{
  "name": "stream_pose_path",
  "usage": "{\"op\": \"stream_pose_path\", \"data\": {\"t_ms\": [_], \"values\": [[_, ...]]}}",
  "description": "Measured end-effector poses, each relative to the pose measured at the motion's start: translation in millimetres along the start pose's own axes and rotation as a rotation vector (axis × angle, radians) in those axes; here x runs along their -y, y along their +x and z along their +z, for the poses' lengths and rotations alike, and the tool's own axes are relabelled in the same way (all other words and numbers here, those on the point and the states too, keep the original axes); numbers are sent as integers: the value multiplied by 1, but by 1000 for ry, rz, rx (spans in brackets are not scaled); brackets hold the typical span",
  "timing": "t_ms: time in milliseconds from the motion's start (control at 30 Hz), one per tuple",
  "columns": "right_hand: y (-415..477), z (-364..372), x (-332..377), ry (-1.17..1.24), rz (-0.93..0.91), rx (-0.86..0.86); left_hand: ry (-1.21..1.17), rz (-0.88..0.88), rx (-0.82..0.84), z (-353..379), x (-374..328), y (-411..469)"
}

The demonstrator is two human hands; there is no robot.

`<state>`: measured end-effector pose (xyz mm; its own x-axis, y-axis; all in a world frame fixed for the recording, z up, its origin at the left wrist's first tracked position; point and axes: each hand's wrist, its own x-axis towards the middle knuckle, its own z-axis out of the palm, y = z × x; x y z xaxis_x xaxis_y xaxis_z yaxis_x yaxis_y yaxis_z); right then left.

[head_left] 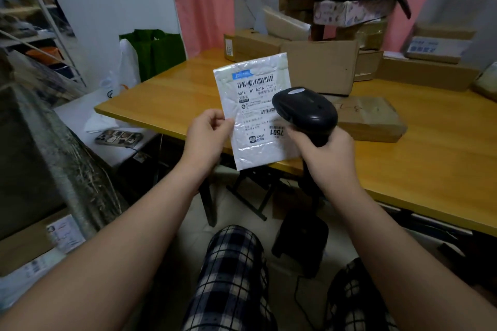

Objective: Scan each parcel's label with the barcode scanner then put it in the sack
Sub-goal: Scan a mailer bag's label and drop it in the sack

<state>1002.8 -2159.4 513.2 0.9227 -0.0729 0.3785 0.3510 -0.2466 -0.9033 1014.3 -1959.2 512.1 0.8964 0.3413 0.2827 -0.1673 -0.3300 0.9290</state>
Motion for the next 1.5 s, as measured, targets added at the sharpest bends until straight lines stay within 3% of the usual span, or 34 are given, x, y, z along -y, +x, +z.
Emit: {"op": "stream_pose_path", "data": {"t_ms": [633, 867, 967, 1133, 1200, 1267, 1367, 1433, 1500], "values": [[-8, 9, 16, -129, -20, 46, 113, 70, -70, -2, 3, -2], [-17, 31, 22, -34, -149, 174, -46, 115, -99, -23, 5, -20], [-22, 49, 19, 23, -78, 236, -62, 44, -133, -58, 26, -43], [-47, 114, 16, 133, 69, 512, -13, -134, -251, -132, 56, -88], [-64, 149, 22, 111, 78, 601, 108, -204, -290, -169, 66, -104], [-82, 182, 32, 77, 42, 682, 466, -247, -198, -214, 80, -126], [-108, 222, 45, 30, -49, 803, 1279, -564, 285, -279, 102, -178], [-125, 246, 53, -29, -103, 887, 1506, -745, 536, -305, 116, -215], [-140, 267, 61, -88, -157, 953, 1578, -758, 622, -319, 127, -244]]}}
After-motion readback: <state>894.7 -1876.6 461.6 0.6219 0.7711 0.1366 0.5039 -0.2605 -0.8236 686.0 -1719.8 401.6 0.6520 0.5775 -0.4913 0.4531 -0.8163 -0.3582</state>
